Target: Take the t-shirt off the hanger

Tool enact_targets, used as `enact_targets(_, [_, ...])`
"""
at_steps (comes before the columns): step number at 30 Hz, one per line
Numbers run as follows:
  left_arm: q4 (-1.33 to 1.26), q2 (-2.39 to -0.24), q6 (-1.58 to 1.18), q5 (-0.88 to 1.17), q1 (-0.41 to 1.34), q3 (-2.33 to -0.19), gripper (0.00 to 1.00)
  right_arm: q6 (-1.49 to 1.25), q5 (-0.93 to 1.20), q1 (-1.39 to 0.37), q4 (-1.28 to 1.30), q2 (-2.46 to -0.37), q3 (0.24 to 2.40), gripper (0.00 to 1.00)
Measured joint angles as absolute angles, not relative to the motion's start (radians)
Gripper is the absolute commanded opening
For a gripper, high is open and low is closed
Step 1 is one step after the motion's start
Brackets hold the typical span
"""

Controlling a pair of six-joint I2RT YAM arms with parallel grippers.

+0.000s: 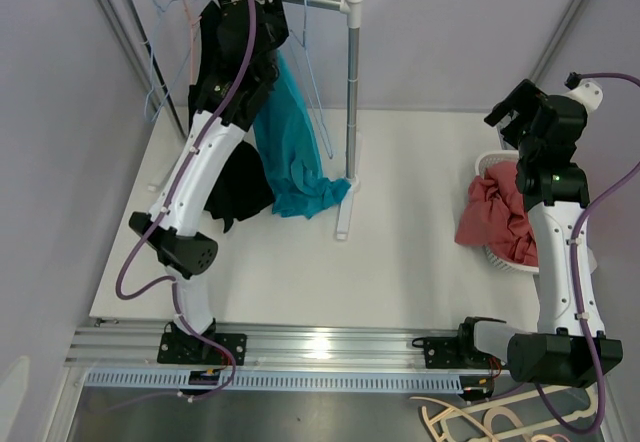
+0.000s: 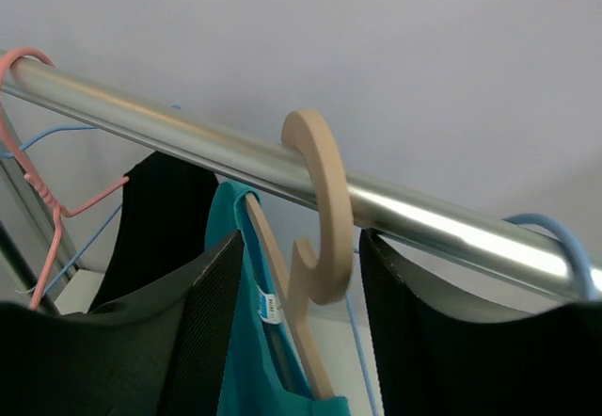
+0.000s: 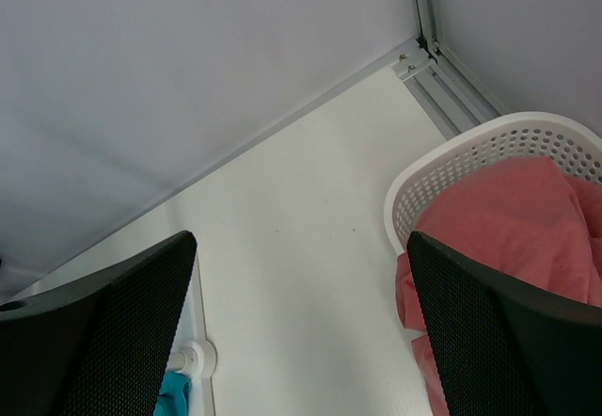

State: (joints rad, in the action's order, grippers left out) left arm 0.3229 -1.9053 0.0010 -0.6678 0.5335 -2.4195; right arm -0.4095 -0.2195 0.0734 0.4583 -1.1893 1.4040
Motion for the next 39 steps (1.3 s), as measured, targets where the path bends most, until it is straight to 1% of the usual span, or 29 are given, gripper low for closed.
enact_targets(2, [0.330,-1.913,0.001,-0.666,0.517,-2.420,0.56,-0.410,-0.220,0.073,0.457,-1.189,1.402,1.00])
enact_targets(4, [0.336,-1.918,-0.002,-0.665,0.503,-2.419,0.52,-0.410,-0.220,0.073,0.455,-1.189,1.396,0.99])
enact_targets(6, [0.340,-1.919,-0.005,-0.660,0.493,-2.419,0.52,-0.410,-0.219,0.073,0.453,-1.189,1.389,0.99])
enact_targets(11, [0.345,-1.919,-0.012,-0.657,0.483,-2.419,0.58,-0.410,-0.219,0.073,0.449,-1.189,1.386,1.00])
enact_targets(18, [0.348,-1.918,-0.042,-0.651,0.482,-2.365,0.58,-0.410,-0.215,0.073,0.445,-1.189,1.385,0.99])
enact_targets(21, [0.359,-1.920,-0.044,-0.651,0.482,-2.345,0.56,-0.410,-0.215,0.073,0.443,-1.189,1.385,1.00])
enact_targets(23, [0.360,-1.921,-0.046,-0.651,0.481,-2.344,0.46,-0.410,-0.215,0.073,0.443,-1.189,1.385,0.99])
enact_targets(24, [0.359,-1.921,-0.049,-0.651,0.481,-2.344,0.37,-0.410,-0.215,0.073,0.443,-1.189,1.385,1.00])
enact_targets(25, [0.357,-1.921,-0.050,-0.651,0.480,-2.344,0.24,-0.410,-0.215,0.073,0.443,-1.189,1.385,1.00])
enact_targets(27, [0.355,-1.921,-0.052,-0.649,0.479,-2.346,0.14,-0.410,-0.215,0.073,0.443,-1.189,1.385,0.99])
enact_targets(30, [0.355,-1.922,-0.044,-0.651,0.475,-2.349,0.10,-0.410,-0.215,0.073,0.443,-1.189,1.385,0.99])
enact_targets(32, [0.353,-1.923,-0.041,-0.652,0.473,-2.349,0.02,-0.410,-0.215,0.073,0.443,-1.189,1.385,0.99])
enact_targets(34, [0.351,-1.923,-0.024,-0.655,0.472,-2.349,0.01,-0.410,-0.215,0.073,0.443,-1.189,1.385,0.99])
enact_targets(39, [0.312,-1.923,0.030,-0.667,0.469,-2.349,0.01,-0.410,-0.211,0.073,0.443,-1.189,1.385,1.00])
